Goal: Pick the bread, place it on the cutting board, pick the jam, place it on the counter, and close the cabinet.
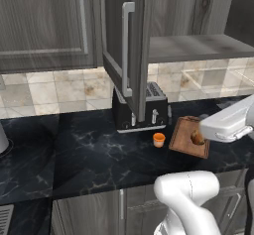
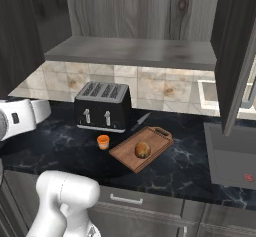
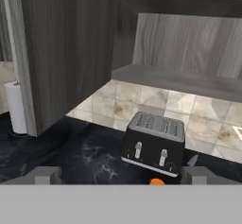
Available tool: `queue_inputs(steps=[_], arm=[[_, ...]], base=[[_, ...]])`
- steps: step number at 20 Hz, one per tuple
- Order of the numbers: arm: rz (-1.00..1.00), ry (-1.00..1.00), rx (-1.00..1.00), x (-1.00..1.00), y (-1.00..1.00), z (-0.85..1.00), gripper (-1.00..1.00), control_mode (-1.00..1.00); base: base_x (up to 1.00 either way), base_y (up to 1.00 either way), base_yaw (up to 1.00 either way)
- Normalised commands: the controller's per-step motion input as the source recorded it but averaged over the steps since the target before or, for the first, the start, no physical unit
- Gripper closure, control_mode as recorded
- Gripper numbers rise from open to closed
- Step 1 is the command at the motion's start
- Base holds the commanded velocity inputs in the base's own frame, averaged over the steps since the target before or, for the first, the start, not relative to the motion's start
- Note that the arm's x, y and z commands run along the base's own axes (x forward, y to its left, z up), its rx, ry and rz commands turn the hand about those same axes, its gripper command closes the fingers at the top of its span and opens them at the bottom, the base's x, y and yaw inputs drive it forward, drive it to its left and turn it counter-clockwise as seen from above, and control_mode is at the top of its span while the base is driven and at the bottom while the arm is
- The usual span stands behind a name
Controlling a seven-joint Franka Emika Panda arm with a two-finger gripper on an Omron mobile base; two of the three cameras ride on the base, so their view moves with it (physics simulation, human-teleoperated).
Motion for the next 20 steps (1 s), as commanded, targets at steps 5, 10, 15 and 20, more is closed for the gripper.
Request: queue_inputs(steps=[5, 10, 15, 20], arm=[[0.0, -0.1, -0.01, -0.09, 0.27, -0.08, -1.0, -1.0], [0.0, -0.08, 0.0, -0.06, 0.26, -0.12, -1.0, -1.0], [0.0, -0.08, 0.0, 0.0, 0.29, -0.18, -1.0, -1.0], [0.0, -0.1, 0.0, 0.0, 0.31, -0.16, -1.0, -1.0]], base=[[0.0, 0.0, 0.0], [0.0, 0.0, 0.0], [0.0, 0.0, 0.0], [0.0, 0.0, 0.0]])
